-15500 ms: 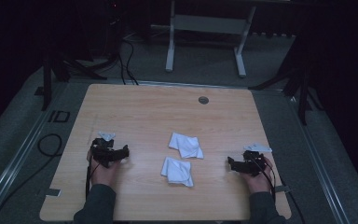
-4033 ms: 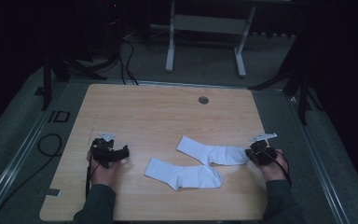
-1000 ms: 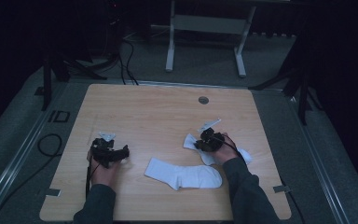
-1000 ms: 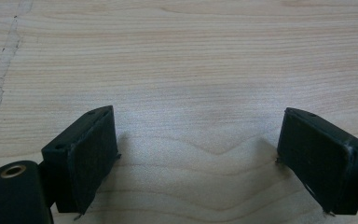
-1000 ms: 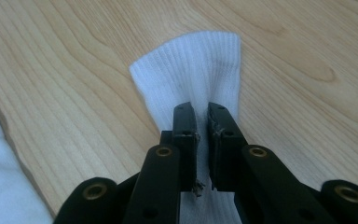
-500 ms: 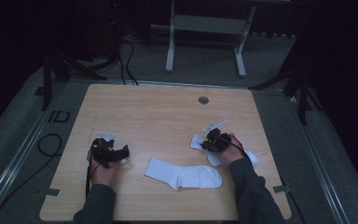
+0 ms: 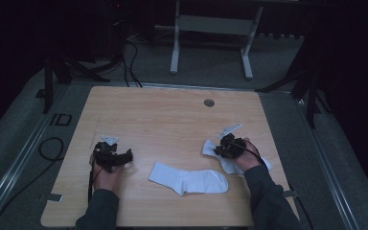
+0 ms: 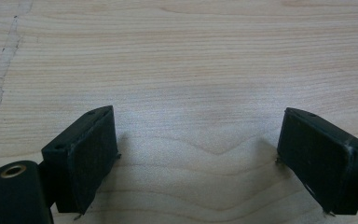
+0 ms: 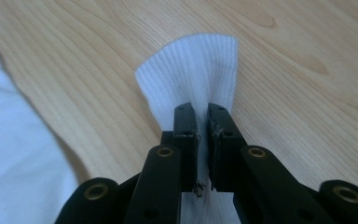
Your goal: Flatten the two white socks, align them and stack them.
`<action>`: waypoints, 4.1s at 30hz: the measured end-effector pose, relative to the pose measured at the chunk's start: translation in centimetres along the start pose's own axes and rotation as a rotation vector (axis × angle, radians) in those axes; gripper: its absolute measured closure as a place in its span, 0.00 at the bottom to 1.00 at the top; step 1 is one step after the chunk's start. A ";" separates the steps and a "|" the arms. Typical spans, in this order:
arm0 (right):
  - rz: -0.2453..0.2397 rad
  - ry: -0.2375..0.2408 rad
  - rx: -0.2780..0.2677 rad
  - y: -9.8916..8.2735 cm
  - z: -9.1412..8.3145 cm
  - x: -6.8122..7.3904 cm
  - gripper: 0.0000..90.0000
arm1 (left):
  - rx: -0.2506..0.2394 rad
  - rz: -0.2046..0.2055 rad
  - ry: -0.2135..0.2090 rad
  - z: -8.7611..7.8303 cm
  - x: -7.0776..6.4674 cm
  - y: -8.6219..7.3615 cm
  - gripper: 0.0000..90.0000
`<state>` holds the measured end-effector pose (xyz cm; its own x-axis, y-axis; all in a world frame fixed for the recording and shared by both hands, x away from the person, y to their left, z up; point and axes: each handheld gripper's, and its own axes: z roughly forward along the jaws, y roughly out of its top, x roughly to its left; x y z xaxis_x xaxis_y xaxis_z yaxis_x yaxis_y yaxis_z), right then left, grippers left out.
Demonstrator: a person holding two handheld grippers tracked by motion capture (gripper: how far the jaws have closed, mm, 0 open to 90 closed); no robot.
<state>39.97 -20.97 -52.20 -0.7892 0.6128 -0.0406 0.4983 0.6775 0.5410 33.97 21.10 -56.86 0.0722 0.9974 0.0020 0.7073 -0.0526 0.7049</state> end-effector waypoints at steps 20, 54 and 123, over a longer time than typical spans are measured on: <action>-0.034 0.026 -0.119 0.8 -5.5 1.1 0.92 | -0.001 -0.001 0.000 0.0 0.0 0.0 0.13; -0.074 0.114 -0.347 3.7 -12.6 2.9 0.92 | 0.001 -0.001 0.000 0.0 0.0 0.0 0.13; -0.098 0.270 -0.236 6.1 -2.2 12.8 0.91 | -0.005 -0.003 0.005 -0.1 -0.1 -0.1 0.15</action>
<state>32.05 -9.89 -47.55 -0.9112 0.3986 0.1040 0.3437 0.5963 0.7254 33.85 20.96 -56.85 0.0669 0.9978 0.0033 0.7037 -0.0495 0.7087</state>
